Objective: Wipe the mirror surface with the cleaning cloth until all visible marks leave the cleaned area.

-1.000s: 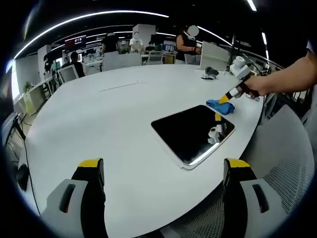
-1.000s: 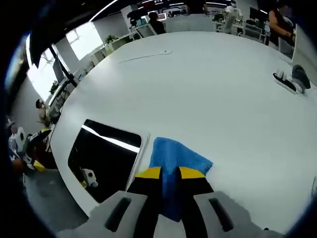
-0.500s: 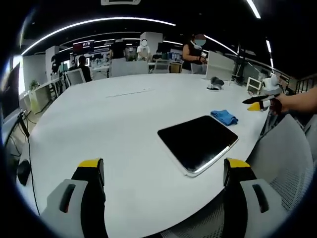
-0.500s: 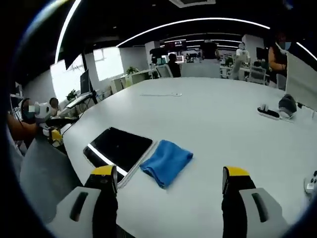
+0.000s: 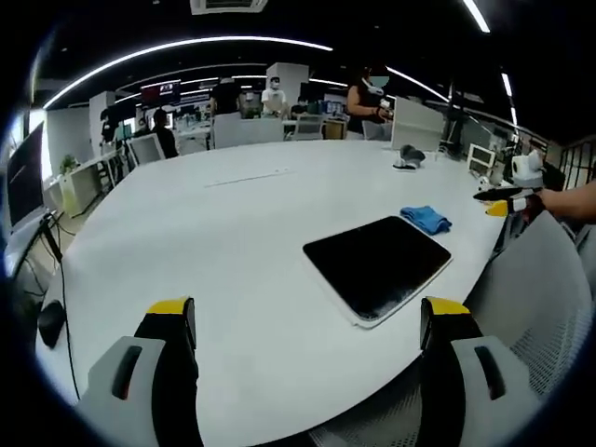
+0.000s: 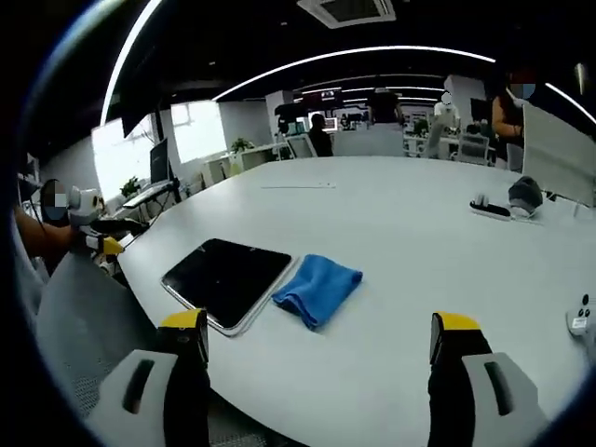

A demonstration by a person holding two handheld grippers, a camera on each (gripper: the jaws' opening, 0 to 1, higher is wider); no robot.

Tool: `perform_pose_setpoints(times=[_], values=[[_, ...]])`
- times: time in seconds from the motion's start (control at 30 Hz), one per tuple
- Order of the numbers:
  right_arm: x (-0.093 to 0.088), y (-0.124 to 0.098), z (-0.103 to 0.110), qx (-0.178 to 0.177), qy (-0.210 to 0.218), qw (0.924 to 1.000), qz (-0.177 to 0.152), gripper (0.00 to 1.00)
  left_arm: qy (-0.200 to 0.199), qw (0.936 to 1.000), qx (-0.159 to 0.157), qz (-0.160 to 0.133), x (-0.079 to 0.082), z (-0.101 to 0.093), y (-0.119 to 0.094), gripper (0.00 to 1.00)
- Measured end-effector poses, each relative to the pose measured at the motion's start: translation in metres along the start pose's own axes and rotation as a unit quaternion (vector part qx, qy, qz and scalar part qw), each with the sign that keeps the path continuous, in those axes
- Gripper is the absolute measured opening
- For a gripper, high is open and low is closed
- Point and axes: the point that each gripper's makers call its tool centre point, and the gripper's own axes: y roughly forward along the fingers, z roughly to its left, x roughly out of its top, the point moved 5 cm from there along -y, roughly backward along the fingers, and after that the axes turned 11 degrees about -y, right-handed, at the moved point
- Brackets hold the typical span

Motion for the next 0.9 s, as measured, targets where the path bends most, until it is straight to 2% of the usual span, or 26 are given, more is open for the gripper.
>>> perform_pose_setpoints(times=[0.13,0.2,0.27,0.5,0.9], values=[[0.000,0.003,0.002,0.009,-0.004,0.9999,0.005,0.98,-0.002,1.0000,0.002,-0.001,0.002,0.000,0.000,0.99],[0.000,0.004,0.003,0.009,-0.006,0.9999,0.007,0.98,0.002,0.9998,0.001,-0.018,0.009,-0.001,-0.004,0.99],[0.000,0.004,0.004,0.013,-0.006,0.9998,0.010,0.98,0.004,0.9997,0.004,-0.023,0.012,0.000,-0.006,0.99],[0.005,0.009,0.009,0.025,-0.022,0.9993,0.017,0.98,-0.006,1.0000,0.000,-0.003,0.003,0.009,-0.007,0.99],[0.005,0.011,0.013,0.030,-0.037,0.9985,0.028,0.98,-0.004,0.9999,-0.016,-0.003,0.013,0.009,-0.002,0.99]])
